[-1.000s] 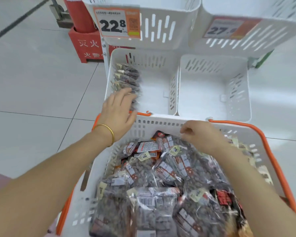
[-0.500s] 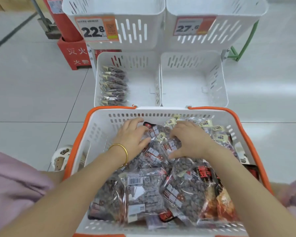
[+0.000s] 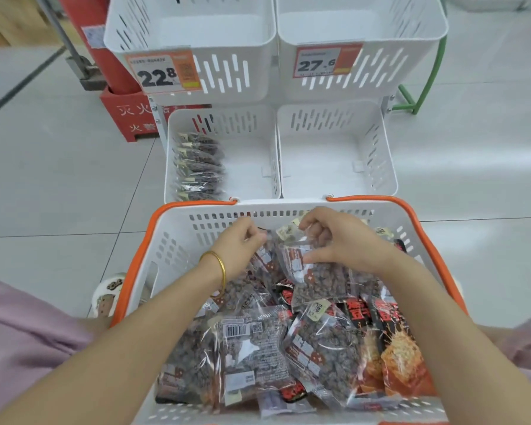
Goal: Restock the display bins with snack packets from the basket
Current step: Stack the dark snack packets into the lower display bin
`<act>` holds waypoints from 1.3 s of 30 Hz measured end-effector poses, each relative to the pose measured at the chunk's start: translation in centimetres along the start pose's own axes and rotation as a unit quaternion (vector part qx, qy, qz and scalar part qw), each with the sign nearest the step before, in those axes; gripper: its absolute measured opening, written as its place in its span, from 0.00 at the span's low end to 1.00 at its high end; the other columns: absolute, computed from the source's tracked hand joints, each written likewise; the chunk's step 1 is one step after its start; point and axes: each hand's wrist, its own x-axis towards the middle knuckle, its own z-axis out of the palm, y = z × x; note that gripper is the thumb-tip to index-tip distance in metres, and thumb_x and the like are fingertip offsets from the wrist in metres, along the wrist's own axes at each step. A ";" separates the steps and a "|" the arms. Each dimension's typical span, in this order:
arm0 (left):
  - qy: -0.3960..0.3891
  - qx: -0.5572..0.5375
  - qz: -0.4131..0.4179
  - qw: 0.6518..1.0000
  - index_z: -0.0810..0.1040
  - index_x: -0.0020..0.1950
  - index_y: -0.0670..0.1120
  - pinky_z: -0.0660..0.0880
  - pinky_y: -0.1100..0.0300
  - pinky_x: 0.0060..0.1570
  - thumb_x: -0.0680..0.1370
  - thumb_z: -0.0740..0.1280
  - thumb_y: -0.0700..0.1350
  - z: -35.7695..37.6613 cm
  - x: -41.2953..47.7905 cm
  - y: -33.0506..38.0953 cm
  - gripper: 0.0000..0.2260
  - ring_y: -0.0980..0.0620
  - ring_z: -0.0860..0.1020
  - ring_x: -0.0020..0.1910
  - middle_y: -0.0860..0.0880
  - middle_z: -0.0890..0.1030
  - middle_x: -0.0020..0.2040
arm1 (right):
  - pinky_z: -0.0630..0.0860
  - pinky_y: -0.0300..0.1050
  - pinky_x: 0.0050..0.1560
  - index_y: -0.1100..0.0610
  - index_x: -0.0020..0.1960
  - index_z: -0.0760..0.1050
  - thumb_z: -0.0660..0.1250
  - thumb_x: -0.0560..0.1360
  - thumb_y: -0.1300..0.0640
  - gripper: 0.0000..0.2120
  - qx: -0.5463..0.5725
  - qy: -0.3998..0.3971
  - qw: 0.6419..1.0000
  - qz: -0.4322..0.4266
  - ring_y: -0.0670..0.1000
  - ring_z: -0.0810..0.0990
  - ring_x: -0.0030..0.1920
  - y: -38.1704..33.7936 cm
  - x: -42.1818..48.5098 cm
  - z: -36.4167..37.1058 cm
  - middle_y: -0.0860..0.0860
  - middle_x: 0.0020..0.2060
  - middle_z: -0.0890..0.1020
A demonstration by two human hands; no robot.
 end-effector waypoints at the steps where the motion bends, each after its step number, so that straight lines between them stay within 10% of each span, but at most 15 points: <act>1: -0.002 -0.011 -0.003 1.000 0.66 0.42 0.44 0.74 0.51 0.43 0.81 0.59 0.45 -0.4 0.0 0.2 0.09 0.53 0.70 0.35 0.50 0.72 0.37 | 0.74 0.38 0.44 0.49 0.56 0.68 0.77 0.66 0.54 0.24 -0.007 0.006 1.000 -0.015 0.46 0.75 0.42 -0.5 0.1 0.0 0.43 0.46 0.73; 6: -0.040 -0.097 -0.050 0.993 0.68 0.45 0.46 0.75 0.38 0.49 0.80 0.60 0.49 -1.4 -0.6 0.9 0.08 0.48 0.72 0.41 0.42 0.72 0.43 | 0.68 0.33 0.40 0.50 0.53 0.64 0.76 0.67 0.59 0.24 -0.042 0.078 0.990 -0.112 0.42 0.68 0.37 -2.8 1.2 0.7 0.38 0.43 0.63; 10: -0.136 -0.271 -0.093 0.948 0.72 0.48 0.43 0.81 0.54 0.39 0.80 0.60 0.46 -0.9 -2.0 1.9 0.07 0.51 0.80 0.43 0.46 0.81 0.45 | 0.68 0.30 0.39 0.51 0.49 0.65 0.70 0.69 0.70 0.20 0.004 0.138 0.980 -0.141 0.43 0.68 0.34 -2.9 2.4 1.2 0.39 0.44 0.64; 16: -0.090 -0.222 -0.123 0.963 0.70 0.60 0.44 0.79 0.46 0.50 0.78 0.65 0.39 1.3 -1.8 -0.9 0.11 0.46 0.80 0.51 0.44 0.79 0.54 | 0.71 0.33 0.37 0.47 0.45 0.67 0.68 0.72 0.66 0.16 0.179 0.199 0.962 -0.060 0.42 0.71 0.33 -1.7 2.8 2.6 0.48 0.41 0.71; 21: -0.091 -0.188 -0.117 0.971 0.72 0.56 0.50 0.78 0.46 0.53 0.79 0.64 0.40 1.3 -1.4 -1.5 0.08 0.45 0.76 0.58 0.45 0.76 0.61 | 0.74 0.38 0.37 0.55 0.44 0.76 0.69 0.74 0.59 0.02 0.090 0.064 0.994 0.018 0.47 0.77 0.35 -0.3 1.0 0.2 0.50 0.37 0.79; 28: -0.079 -0.221 -0.110 0.966 0.73 0.52 0.53 0.77 0.48 0.52 0.79 0.63 0.38 1.5 -1.8 -1.6 0.09 0.45 0.75 0.59 0.44 0.75 0.62 | 0.74 0.44 0.43 0.52 0.48 0.73 0.78 0.61 0.44 0.22 -0.158 -0.159 0.973 0.058 0.49 0.78 0.43 -0.3 -1.2 0.1 0.45 0.40 0.78; 39: -0.074 -0.321 -0.081 0.941 0.72 0.57 0.53 0.80 0.46 0.47 0.80 0.60 0.38 -1.0 -2.2 0.0 0.11 0.49 0.67 0.67 0.46 0.71 0.66 | 0.69 0.29 0.34 0.56 0.37 0.80 0.78 0.64 0.54 0.09 0.146 0.083 0.985 0.038 0.36 0.75 0.32 -1.1 -0.7 -0.5 0.44 0.33 0.79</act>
